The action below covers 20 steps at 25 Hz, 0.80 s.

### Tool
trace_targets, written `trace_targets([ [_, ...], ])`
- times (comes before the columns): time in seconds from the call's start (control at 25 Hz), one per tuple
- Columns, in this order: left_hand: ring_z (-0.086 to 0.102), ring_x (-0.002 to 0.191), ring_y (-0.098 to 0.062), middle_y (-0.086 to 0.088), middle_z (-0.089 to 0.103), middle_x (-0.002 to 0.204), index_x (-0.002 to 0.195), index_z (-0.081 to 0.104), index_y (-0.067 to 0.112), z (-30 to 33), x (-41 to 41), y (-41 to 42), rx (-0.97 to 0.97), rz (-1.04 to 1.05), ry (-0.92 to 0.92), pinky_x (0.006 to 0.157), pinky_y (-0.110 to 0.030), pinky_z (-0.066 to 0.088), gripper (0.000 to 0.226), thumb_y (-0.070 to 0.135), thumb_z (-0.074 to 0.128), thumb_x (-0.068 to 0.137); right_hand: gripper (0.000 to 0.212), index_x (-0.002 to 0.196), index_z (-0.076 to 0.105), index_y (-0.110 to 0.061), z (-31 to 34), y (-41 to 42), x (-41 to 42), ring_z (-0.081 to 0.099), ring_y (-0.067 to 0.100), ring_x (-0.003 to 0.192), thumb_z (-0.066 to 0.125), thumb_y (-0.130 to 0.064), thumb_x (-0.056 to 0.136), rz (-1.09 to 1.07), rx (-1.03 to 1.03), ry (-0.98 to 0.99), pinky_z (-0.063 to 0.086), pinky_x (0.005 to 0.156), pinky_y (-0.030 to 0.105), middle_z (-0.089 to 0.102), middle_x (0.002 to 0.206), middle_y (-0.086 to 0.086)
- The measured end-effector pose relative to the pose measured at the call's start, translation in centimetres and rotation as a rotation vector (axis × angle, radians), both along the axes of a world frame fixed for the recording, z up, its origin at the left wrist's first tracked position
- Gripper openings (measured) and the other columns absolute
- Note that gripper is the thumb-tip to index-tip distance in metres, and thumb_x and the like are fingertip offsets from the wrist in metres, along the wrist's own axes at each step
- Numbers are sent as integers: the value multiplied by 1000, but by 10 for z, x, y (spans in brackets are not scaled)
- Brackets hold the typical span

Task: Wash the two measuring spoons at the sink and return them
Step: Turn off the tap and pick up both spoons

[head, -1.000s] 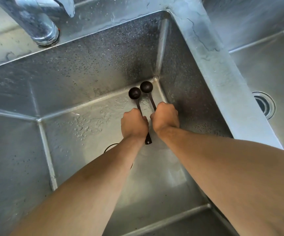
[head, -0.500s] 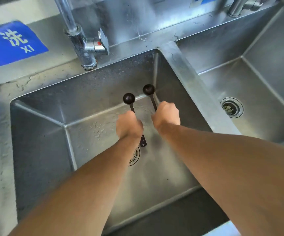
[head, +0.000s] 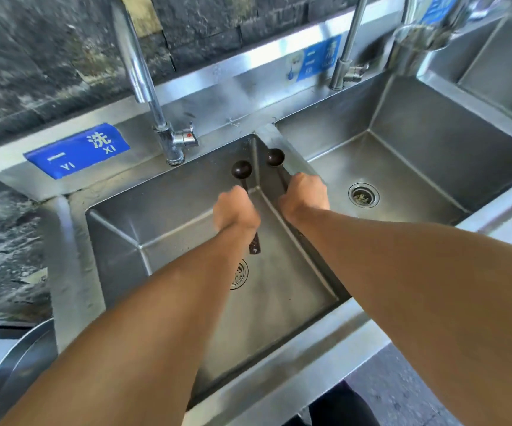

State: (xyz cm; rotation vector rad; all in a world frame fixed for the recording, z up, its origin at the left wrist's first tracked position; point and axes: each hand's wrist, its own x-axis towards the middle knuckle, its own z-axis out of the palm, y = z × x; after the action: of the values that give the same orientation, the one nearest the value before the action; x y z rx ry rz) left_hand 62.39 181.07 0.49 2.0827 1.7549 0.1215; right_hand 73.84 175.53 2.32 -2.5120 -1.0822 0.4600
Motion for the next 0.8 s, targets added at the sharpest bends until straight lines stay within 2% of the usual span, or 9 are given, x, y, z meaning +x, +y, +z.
trace_targets([
  [0.12,67,97,-40,-20,69,104,100,69,7,33,22,-25,18,-63,-23,68,-33,44,17,11,65,84,19,101,66,-6,34,-40,24,64,38,90,61,-4,83,-125,39,22,51,67,36,49,80,9],
  [0.2,67,100,-40,-20,69,107,104,69,6,53,44,-45,25,-115,-23,70,-34,47,21,13,68,84,16,98,65,-6,50,-75,44,66,38,90,62,-5,83,-177,34,17,52,66,35,58,83,12],
  [0.28,66,106,-40,-20,69,112,110,67,6,70,68,-68,40,-164,-19,76,-37,52,26,13,69,85,13,97,66,-6,65,-111,63,67,37,89,62,-6,85,-226,45,19,56,70,35,65,90,14],
  [0.36,65,111,-40,-19,67,117,115,65,8,85,95,-91,52,-227,-13,84,-40,54,29,12,67,87,12,96,68,-7,76,-144,83,65,34,83,64,-10,86,-298,64,23,54,68,34,63,83,11],
  [0.44,65,110,-39,-17,67,116,113,65,10,99,125,-121,74,-296,-51,83,-39,53,28,9,65,85,13,96,70,-7,88,-184,105,66,34,83,66,-11,84,-366,92,6,51,66,33,62,80,10],
  [0.52,65,108,-38,-17,68,113,111,65,11,113,155,-156,92,-369,-75,80,-37,52,27,9,65,84,15,97,70,-6,98,-223,125,68,36,88,66,-10,84,-411,101,-16,54,71,35,68,92,15],
  [0.6,65,108,-38,-17,67,114,113,65,11,128,185,-198,98,-413,-73,75,-37,50,29,12,68,84,7,91,65,-7,108,-270,145,65,36,85,63,-7,84,-476,113,-30,55,71,36,67,96,17],
  [0.72,65,103,-35,-16,67,116,111,67,9,142,226,-262,86,-469,-93,69,-34,46,24,10,65,86,10,82,57,-12,119,-345,171,61,34,79,65,-6,83,-603,113,-27,56,68,35,61,83,13],
  [0.8,64,96,-32,-17,68,114,108,67,7,154,252,-315,57,-535,-130,69,-32,42,20,10,59,90,18,77,53,-13,129,-403,189,57,31,75,69,-8,83,-691,128,-33,54,65,34,49,69,6],
])
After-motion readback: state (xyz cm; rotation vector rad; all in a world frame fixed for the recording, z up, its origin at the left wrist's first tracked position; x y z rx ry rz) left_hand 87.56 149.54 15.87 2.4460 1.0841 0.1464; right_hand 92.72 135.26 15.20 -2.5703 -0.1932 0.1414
